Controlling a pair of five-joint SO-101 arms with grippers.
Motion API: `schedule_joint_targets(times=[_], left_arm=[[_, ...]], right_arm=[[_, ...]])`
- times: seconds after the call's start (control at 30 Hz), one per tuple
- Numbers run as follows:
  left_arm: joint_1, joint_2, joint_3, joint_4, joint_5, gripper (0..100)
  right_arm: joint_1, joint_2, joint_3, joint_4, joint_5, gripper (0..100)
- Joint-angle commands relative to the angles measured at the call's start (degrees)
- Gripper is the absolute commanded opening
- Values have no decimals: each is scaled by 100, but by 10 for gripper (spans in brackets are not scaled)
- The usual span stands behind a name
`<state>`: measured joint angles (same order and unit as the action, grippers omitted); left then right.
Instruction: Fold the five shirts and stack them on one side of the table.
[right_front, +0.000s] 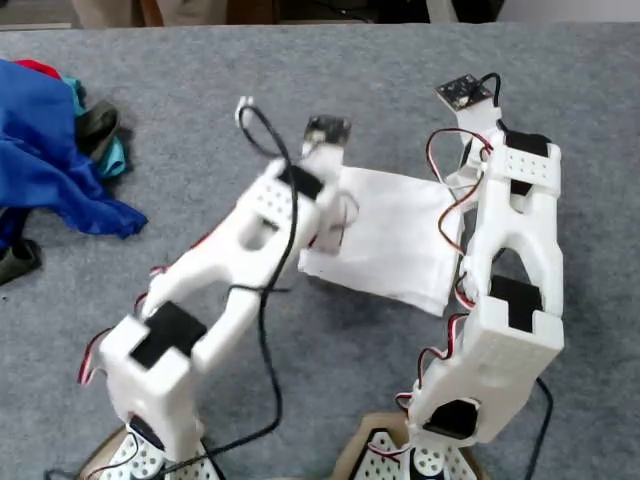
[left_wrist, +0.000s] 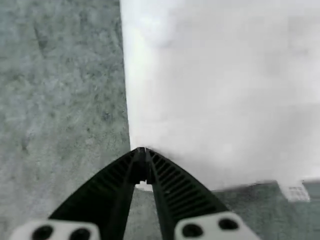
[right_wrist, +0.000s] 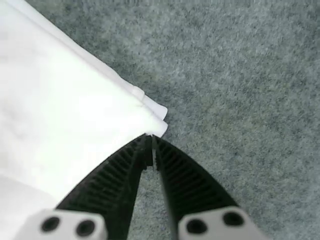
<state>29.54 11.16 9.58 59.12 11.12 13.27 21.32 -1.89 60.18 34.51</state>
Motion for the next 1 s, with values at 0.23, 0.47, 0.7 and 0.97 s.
schedule_joint_targets(times=[0.23, 0.47, 0.7, 0.97], left_arm=[[-246, 22, 1231, -1776, -246, 19], [-378, 224, 818, -1354, -299, 19], [-369, 215, 756, -1389, -308, 19], [-466, -119, -897, -545, -299, 19]], right_arm=[[-48, 110, -286, -97, 70, 5], [-75, 1015, -593, -607, 70, 5], [-215, 1112, -1349, 132, 35, 5], [-215, -180, -1543, 1046, -193, 5]])
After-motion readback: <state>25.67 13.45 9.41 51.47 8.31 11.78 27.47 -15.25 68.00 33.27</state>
